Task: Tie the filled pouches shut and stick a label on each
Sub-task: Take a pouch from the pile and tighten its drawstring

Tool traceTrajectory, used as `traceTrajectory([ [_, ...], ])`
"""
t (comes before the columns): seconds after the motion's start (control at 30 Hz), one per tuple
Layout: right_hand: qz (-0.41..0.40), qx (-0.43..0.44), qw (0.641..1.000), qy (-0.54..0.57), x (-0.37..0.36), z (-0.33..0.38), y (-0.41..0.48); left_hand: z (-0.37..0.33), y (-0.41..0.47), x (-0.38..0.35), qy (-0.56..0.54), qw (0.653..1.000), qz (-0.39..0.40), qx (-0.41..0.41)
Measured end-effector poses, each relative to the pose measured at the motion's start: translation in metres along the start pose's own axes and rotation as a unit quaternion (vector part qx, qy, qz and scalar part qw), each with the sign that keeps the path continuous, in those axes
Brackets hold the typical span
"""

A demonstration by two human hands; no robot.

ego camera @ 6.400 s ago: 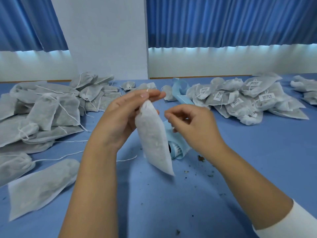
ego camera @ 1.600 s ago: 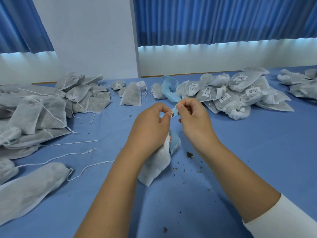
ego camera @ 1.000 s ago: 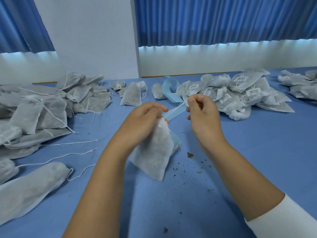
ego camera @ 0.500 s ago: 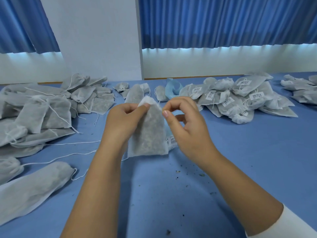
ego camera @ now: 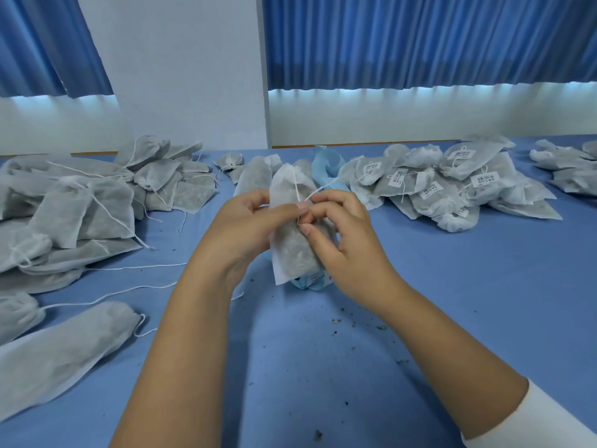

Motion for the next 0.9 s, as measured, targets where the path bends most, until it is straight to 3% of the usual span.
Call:
traceTrajectory([
  [0.13, 0.027, -0.053, 0.996, 0.070, 0.016, -0.006, 0.007, 0.005, 0.004, 0.007, -0.015, 0.998, -0.068, 0.003],
  [0.23, 0.048, -0.150, 0.986, 0.055, 0.035, -0.027, 0.012, 0.007, 0.009, 0.019, -0.026, 0.992, -0.125, -0.004],
  [0.4, 0.196, -0.275, 0.938, 0.080, 0.032, -0.055, -0.005, 0.010, 0.013, 0.030, -0.059, 0.981, -0.185, -0.024],
  [0.47, 0.232, -0.268, 0.933, 0.064, 0.020, -0.056, -0.010, 0.011, 0.014, 0.030, -0.065, 0.979, -0.189, -0.026],
  [0.63, 0.198, -0.234, 0.952, 0.005, 0.004, -0.057, -0.009, 0.012, 0.015, 0.023, -0.045, 0.981, -0.185, -0.033],
  [0.9, 0.144, -0.212, 0.964, 0.068, -0.005, -0.059, -0.009, 0.021, 0.018, 0.008, 0.078, 0.978, -0.189, -0.032],
])
Point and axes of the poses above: each hand's wrist, its own y-axis towards the middle knuckle, its own x-axis out of the back of the hand, z = x × y, the point moved 6 cm from there along y, towards the middle knuckle, and after that the axes turned 3 degrees about -z, right-handed, at the moved point
